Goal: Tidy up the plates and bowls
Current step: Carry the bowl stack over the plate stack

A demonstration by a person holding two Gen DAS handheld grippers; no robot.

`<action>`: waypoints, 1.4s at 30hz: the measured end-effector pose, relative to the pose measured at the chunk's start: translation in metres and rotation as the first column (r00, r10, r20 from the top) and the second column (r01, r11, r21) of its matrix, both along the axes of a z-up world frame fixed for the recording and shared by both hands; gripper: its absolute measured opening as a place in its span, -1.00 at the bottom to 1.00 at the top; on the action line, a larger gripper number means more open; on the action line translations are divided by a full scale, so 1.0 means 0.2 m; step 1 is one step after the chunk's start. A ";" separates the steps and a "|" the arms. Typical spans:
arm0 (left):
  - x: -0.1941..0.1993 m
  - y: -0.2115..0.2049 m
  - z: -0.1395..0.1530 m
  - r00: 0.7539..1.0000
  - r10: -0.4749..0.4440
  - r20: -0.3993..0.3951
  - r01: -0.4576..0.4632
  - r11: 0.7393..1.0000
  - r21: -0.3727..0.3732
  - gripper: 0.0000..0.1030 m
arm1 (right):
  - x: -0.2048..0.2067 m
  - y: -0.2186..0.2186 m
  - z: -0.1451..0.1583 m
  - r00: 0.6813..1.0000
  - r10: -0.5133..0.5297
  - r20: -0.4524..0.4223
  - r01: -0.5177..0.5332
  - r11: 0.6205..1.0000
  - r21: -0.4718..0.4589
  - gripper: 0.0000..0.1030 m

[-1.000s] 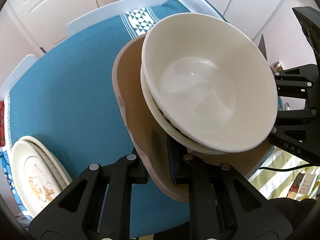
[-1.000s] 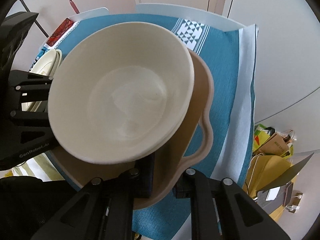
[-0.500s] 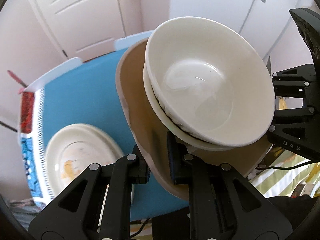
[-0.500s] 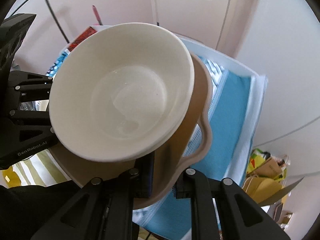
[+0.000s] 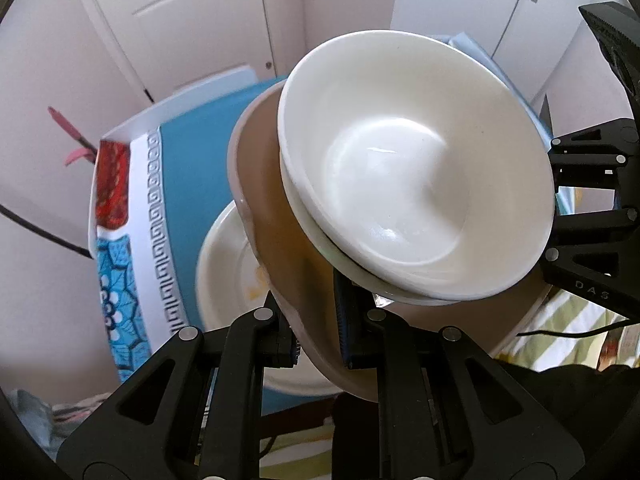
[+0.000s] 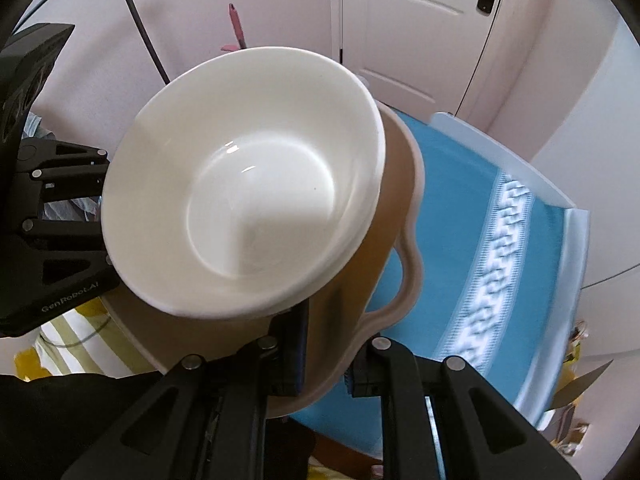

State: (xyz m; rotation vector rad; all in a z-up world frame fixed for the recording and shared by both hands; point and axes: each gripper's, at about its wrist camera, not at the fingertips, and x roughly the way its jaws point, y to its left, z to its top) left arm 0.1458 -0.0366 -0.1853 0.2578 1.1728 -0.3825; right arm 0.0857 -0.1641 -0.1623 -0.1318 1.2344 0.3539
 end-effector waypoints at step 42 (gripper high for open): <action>0.11 0.22 -0.37 0.979 -0.072 -0.192 0.083 0.995 0.050 -0.72 | 0.08 0.34 -0.29 0.982 -0.061 -0.176 0.058 0.998 -0.026 -0.59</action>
